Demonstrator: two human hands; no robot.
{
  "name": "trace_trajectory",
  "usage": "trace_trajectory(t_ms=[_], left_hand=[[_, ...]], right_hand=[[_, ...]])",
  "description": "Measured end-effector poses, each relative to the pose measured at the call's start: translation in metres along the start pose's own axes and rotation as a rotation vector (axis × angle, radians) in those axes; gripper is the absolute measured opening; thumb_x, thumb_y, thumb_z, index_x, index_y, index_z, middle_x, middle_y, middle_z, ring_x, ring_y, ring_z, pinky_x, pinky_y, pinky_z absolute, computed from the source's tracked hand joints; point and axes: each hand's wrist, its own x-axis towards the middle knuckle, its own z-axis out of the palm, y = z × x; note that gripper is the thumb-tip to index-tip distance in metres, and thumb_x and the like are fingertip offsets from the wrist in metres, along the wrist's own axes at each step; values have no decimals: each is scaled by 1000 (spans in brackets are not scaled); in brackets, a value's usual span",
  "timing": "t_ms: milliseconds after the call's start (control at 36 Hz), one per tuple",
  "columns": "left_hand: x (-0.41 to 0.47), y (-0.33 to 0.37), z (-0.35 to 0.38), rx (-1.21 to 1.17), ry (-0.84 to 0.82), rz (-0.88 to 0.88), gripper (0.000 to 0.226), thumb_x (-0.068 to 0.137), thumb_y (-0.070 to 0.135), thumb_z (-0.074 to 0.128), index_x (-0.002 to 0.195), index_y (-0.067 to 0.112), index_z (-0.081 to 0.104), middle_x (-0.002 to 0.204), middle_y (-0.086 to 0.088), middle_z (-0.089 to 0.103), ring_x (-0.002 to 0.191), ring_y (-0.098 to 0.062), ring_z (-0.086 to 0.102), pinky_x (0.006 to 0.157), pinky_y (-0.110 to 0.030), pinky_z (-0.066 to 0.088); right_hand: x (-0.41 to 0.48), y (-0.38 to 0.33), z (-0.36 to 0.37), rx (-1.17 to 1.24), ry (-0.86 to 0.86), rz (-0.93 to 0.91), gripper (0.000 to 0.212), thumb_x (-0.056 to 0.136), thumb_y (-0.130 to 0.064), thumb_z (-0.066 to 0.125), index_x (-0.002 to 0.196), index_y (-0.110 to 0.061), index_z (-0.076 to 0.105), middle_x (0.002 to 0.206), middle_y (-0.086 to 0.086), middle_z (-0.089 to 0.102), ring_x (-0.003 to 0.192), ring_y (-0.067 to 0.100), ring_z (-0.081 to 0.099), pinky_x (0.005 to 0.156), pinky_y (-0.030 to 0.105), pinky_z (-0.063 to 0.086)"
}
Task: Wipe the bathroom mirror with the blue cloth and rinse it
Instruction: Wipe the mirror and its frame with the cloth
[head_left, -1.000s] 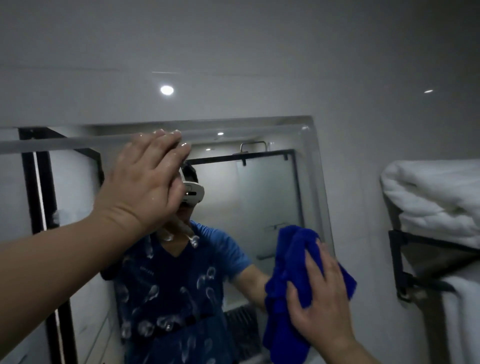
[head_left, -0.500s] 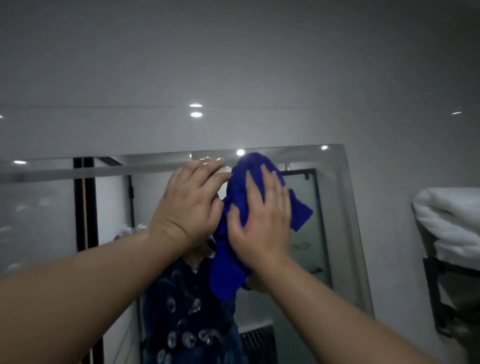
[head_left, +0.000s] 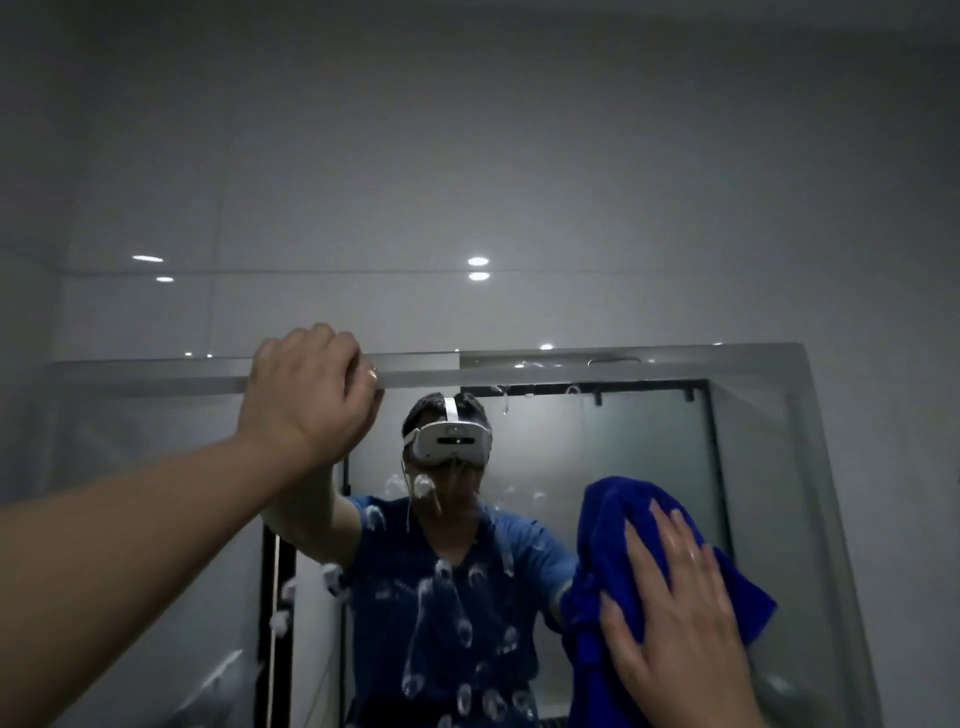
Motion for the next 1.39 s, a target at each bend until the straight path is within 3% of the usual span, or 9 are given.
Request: trace_trajectory(t_ms=[361,583,722,806,944,1028,1194,1278,1389], left_hand=[[1,-5,14,-37,52,18,32,105,40,34,85,21,51,81,2,48,77,-23,44,81,-44,39],[3,-8,15,-48,97,53,27,100,36,35,85,20,51,81,2,42,76,-22,37,76,-40,26],[3,-8,14,-53,109,61,25,100,32,40,84,19,54,80,3,44,75,-21,38,75,-40,27],[2,-8,14,-46,106,58,21,101,30,44,83,21,50,80,3,44,74,-21,38,75,-38,25],[1,-7,18,-22,109,52,20,101,31,43,83,22,45,81,2,46,75,-22,40,75,-39,26],[2,-6,18,-24,121,50,20,101,32,42,83,22,43,81,2,45,75,-22,40,76,-40,28],[0,-3,14,-36,130,74,28,104,33,37,85,18,50,80,-1,48,74,-23,44,77,-41,32],[0,-3,15,-31,144,75,30,104,32,38,87,14,54,82,-4,47,76,-25,42,78,-42,30],[0,-3,16,-50,150,78,28,102,31,40,88,12,56,83,-5,44,78,-26,39,80,-46,34]], right_hand=[[168,-121,-35,358,283,552,78,96,-51,43,166,-19,37,177,15,25,164,32,19,135,53,8],[87,-213,5,257,106,-107,81,89,-53,57,166,-33,39,178,1,25,166,25,16,136,51,5],[-15,-173,47,-21,-11,-528,90,83,-63,69,165,-41,39,181,-3,16,164,25,26,131,48,16],[-32,-116,51,-234,25,-682,88,93,-54,64,171,-35,26,181,1,15,167,27,13,133,48,11],[-9,-38,22,117,165,-270,75,75,-50,69,147,-30,62,158,11,57,159,28,38,125,53,31],[49,-20,-3,211,214,54,72,81,-45,59,144,-11,64,160,19,52,147,45,50,120,66,38],[151,-67,-26,327,365,559,73,95,-51,46,161,-20,44,172,16,33,157,38,32,132,57,19],[141,-116,-17,306,329,466,70,96,-48,52,161,-23,45,173,13,31,161,34,26,134,54,13],[59,-171,13,241,144,-12,76,88,-53,62,160,-33,46,175,2,29,165,26,19,135,53,9]])
